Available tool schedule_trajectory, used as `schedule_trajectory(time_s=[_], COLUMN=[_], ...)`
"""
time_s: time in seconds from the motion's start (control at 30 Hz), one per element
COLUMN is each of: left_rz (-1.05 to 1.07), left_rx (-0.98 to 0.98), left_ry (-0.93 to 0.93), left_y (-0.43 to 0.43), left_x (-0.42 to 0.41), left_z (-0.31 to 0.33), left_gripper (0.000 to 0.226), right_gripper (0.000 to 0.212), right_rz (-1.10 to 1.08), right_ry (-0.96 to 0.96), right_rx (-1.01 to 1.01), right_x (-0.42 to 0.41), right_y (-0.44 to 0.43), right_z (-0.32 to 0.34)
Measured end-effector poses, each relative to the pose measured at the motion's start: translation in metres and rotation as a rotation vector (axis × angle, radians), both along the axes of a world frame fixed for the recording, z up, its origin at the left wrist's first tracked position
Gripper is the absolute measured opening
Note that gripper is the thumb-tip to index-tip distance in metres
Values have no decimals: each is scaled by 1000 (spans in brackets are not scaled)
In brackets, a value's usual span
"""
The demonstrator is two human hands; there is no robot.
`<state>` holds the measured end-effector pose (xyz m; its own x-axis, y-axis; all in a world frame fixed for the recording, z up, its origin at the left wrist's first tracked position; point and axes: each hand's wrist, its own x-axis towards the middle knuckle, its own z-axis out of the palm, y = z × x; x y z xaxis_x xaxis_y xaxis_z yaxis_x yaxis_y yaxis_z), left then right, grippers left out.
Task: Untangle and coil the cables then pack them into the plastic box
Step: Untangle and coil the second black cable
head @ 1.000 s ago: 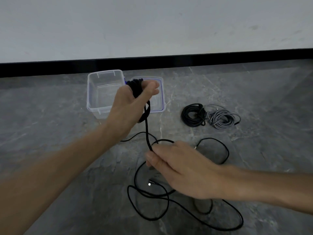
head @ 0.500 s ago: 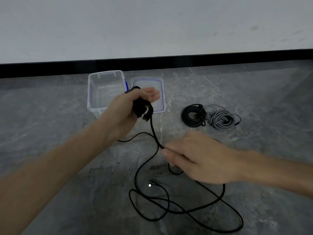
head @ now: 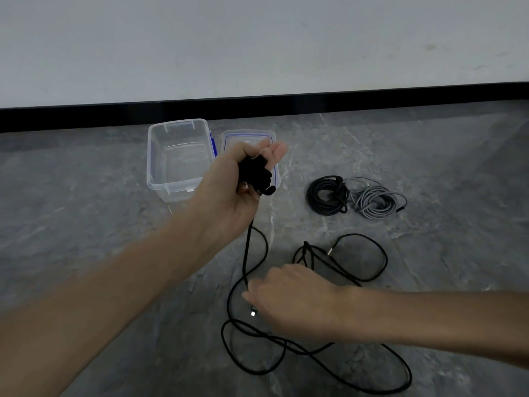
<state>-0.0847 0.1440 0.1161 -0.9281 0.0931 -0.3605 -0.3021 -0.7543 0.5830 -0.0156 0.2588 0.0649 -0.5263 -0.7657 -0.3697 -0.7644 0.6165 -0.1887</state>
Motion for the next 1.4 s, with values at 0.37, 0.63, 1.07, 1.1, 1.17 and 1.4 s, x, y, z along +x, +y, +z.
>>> schedule_trajectory(time_s=[0.37, 0.63, 1.07, 1.1, 1.17, 1.4], left_rz=[-440, -665, -649, -630, -589, -346], left_rx=[-760, -525, -412, -417, -429, -343], left_ry=[408, 238, 281, 282, 278, 177], left_y=[-14, -13, 7, 9, 11, 15], left_x=[27, 40, 43, 44, 43, 37], left_z=[-38, -41, -16, -15, -15, -9], left_gripper=[28, 41, 36, 30, 27, 25], right_gripper=[32, 43, 41, 42, 40, 40], right_rz=[-230, -465, -793, -788, -766, -916], right_ry=[67, -111, -529, -583, -691, -716], right_rx=[-440, -748, -908, -913, -944, -936], right_x=[-25, -74, -96, -93, -87, -72], right_y=[25, 57, 58, 57, 58, 46], right_z=[57, 87, 30, 26, 21, -2])
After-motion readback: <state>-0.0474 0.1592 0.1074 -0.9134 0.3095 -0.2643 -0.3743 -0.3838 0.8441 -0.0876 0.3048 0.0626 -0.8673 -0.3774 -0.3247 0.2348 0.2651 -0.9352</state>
